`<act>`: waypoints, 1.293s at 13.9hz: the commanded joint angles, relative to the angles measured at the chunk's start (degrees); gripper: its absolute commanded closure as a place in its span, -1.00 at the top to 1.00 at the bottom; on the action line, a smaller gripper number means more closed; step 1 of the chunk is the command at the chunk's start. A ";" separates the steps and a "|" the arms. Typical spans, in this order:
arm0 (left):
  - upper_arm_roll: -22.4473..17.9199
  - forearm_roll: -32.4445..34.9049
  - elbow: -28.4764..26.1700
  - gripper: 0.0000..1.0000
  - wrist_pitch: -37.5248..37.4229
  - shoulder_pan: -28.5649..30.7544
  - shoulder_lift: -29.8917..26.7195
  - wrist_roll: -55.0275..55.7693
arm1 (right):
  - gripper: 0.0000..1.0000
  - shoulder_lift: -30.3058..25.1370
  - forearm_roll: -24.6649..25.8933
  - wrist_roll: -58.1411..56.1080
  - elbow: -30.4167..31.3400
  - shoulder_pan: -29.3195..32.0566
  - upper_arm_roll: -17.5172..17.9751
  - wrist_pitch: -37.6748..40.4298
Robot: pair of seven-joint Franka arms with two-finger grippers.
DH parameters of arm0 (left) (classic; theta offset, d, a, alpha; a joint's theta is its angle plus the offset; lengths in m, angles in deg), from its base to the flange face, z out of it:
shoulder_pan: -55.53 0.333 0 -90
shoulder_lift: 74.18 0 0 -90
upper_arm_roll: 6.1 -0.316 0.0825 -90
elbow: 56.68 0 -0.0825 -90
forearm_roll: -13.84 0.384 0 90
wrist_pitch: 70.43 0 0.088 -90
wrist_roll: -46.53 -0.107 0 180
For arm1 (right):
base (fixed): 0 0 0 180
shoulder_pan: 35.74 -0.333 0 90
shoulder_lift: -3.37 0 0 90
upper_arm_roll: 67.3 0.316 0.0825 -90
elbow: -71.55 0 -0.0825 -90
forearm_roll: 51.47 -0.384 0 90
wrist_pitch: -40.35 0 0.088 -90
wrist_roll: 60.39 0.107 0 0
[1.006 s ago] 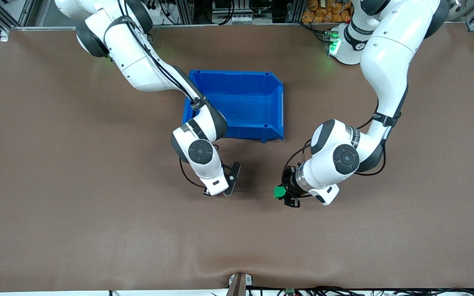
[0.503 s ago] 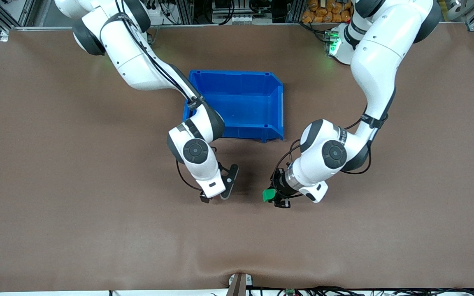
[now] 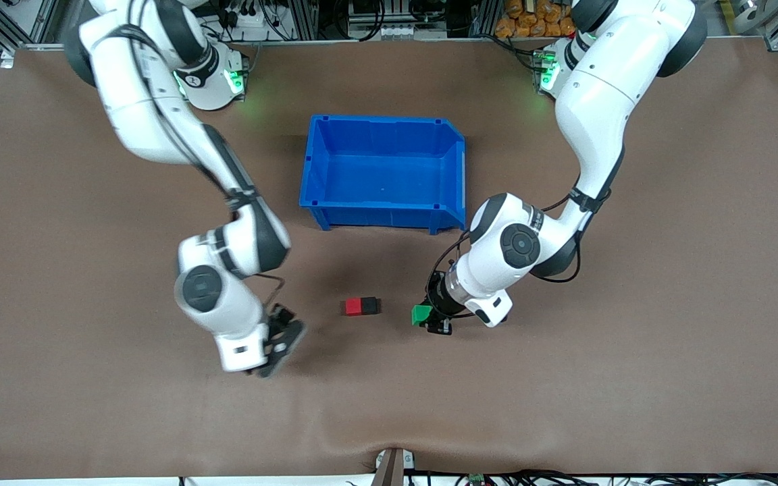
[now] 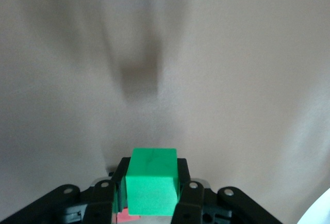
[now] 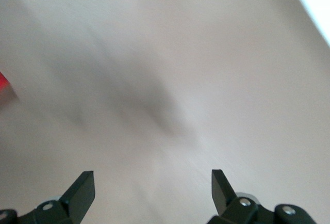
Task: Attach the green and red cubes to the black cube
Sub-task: 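Release the red cube and withdraw the right gripper to rest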
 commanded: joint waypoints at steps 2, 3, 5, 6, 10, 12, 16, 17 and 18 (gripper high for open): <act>-1.16 -0.47 1.40 -1.00 1.77 -2.16 1.75 -1.98 | 1.00 -8.54 -1.56 -0.13 2.23 8.46 2.43 8.38; -2.47 -0.38 1.49 -1.00 2.11 -3.73 2.28 -2.15 | 1.00 -11.52 -1.57 0.04 3.11 9.61 2.43 11.89; -6.77 -0.47 3.67 -1.00 2.82 -7.94 4.03 -2.24 | 1.00 -20.11 -1.91 0.39 8.44 11.37 2.00 16.30; -8.18 -0.55 4.47 -1.00 2.82 -9.18 4.83 -1.89 | 1.00 -25.82 -2.00 0.48 13.35 12.60 1.91 16.75; -8.90 -0.56 5.17 -1.00 2.82 -10.33 5.62 -1.89 | 1.00 -41.14 -2.09 7.92 24.99 13.05 -2.22 20.25; -8.90 -0.47 6.14 -1.00 2.82 -10.69 6.41 -1.80 | 1.00 -44.67 -2.09 16.61 24.83 12.88 -3.89 27.02; -9.16 -0.55 7.64 -1.00 2.82 -11.65 7.73 -1.63 | 1.00 -48.20 -2.09 27.09 24.74 13.40 -4.42 35.02; -9.60 -0.56 8.34 -1.00 2.82 -11.91 8.08 -1.63 | 1.00 -48.81 -2.09 28.94 24.82 13.31 -4.33 36.00; -9.52 -0.56 9.47 -1.00 2.82 -12.44 9.48 -1.54 | 1.00 -49.08 -2.09 30.18 24.83 13.40 -4.42 36.88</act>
